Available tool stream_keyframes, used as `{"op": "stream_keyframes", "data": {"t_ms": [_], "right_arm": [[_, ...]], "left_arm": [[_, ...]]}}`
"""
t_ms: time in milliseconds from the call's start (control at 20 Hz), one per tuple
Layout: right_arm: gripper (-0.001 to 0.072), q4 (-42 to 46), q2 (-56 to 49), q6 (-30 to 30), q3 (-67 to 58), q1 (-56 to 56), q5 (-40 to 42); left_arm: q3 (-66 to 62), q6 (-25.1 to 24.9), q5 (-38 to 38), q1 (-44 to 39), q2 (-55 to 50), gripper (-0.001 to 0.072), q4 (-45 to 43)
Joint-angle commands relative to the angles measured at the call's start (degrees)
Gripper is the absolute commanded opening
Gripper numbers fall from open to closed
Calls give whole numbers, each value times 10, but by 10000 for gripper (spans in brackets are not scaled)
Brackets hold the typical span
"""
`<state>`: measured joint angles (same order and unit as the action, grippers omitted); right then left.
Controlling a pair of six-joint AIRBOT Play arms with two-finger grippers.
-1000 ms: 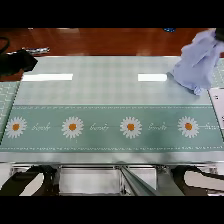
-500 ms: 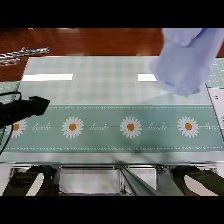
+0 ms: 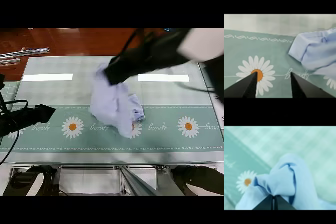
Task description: Fold the shirts.
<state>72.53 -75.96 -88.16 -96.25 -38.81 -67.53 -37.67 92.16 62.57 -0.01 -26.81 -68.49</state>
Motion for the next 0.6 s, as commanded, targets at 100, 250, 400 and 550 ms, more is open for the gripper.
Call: {"op": "stream_keyframes", "data": {"t_ms": [100,250,400,550], "right_arm": [[21,-125,-161,-23,86,-95,167],[400,-201,-222,-21,82,-91,199],[409,-194,-204,2,42,-13,95],[407,-135,-120,0,20,128,-39]], "left_arm": [[1,0,1,0,1,508,13],[3,-9,2,0,1,508,12],[1,-30,16,1,1,507,-8],[0,-30,18,42,0,507,-48]]}}
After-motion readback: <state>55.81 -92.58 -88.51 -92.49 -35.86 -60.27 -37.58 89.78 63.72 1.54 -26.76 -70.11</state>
